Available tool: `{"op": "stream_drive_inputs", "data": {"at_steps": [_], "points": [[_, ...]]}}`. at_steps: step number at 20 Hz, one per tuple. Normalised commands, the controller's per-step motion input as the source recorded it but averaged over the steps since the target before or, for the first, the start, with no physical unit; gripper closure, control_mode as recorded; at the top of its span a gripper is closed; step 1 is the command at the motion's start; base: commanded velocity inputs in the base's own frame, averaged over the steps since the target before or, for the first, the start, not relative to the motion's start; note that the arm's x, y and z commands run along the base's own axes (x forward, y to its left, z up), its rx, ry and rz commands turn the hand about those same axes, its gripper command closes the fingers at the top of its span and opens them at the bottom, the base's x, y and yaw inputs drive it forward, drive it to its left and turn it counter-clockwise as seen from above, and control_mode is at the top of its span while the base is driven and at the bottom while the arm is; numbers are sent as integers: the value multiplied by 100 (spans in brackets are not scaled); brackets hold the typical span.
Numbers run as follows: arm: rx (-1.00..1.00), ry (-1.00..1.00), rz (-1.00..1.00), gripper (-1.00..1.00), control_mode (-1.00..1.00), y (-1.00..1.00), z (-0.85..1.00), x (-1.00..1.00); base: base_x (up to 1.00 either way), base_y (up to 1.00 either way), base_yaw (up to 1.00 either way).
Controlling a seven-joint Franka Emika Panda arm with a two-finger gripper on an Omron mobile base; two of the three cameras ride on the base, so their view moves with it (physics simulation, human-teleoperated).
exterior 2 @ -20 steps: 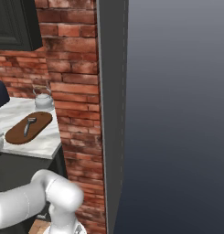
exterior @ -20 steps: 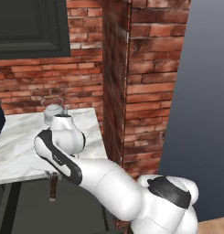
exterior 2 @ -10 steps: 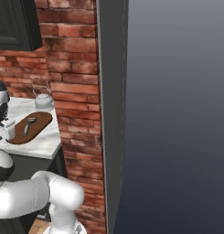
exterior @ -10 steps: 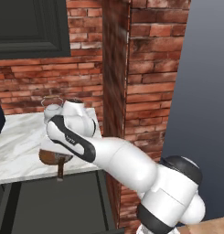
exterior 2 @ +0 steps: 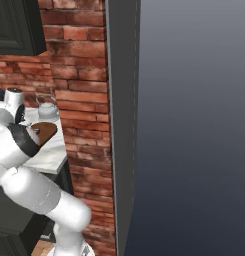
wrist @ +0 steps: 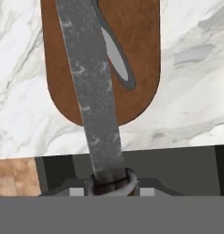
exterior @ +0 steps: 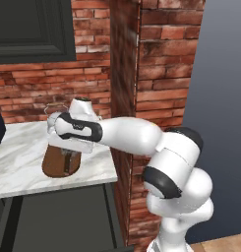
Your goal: Open the drawer on the left and place the cutting tools on the cutting board.
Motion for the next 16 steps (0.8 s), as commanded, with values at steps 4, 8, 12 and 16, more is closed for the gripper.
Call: {"op": "stream_drive_inputs", "data": {"at_steps": [4, 8, 12, 16], "points": [[-3, -8, -2, 100, -100, 1, 0, 82, 0, 0, 0], [-3, -5, -1, 100, -100, 10, -1, 60, 0, 0, 0], [-6, -3, -1, 100, -100, 25, -20, 34, 0, 0, 0], [-8, -1, 0, 100, -100, 21, -17, 1, 0, 0, 0]]}}
